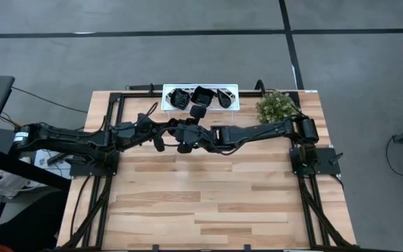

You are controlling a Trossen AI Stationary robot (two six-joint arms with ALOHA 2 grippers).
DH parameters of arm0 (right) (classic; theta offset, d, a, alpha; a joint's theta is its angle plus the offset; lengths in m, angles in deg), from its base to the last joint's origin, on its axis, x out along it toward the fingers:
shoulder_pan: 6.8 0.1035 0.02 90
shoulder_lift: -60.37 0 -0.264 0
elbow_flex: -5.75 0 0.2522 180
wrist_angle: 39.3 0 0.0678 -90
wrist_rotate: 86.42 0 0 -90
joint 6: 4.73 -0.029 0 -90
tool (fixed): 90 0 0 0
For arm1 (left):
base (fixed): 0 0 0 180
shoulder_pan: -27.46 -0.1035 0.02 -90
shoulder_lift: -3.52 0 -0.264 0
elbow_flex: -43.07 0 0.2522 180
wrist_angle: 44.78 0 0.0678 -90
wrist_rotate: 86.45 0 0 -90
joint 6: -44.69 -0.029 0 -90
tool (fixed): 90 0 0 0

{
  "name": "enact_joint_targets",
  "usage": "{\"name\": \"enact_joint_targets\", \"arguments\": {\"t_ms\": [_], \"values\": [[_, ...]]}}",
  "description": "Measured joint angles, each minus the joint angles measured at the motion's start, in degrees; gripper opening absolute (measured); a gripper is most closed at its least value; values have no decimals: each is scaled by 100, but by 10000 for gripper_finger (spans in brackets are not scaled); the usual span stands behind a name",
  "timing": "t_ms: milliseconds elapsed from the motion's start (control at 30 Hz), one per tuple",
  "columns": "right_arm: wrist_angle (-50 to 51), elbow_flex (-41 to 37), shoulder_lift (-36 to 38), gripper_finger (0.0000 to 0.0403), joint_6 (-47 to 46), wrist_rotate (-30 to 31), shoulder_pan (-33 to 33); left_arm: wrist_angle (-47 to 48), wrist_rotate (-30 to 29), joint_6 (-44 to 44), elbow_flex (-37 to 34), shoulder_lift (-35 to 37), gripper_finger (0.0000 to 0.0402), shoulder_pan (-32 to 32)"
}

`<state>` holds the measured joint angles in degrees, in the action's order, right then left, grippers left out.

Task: Pick & Place Mini shaped plates
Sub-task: Stack the leaf-shaped plate on top of the other leaf-shaped plates on the shelf

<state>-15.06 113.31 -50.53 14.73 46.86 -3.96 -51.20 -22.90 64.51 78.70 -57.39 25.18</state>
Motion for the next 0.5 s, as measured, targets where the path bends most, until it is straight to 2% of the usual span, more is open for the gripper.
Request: {"name": "enact_joint_targets", "arguments": {"t_ms": [500], "values": [[21,0,-8,87,2,-6,87,-4,-4,18,15,4,2,0]]}}
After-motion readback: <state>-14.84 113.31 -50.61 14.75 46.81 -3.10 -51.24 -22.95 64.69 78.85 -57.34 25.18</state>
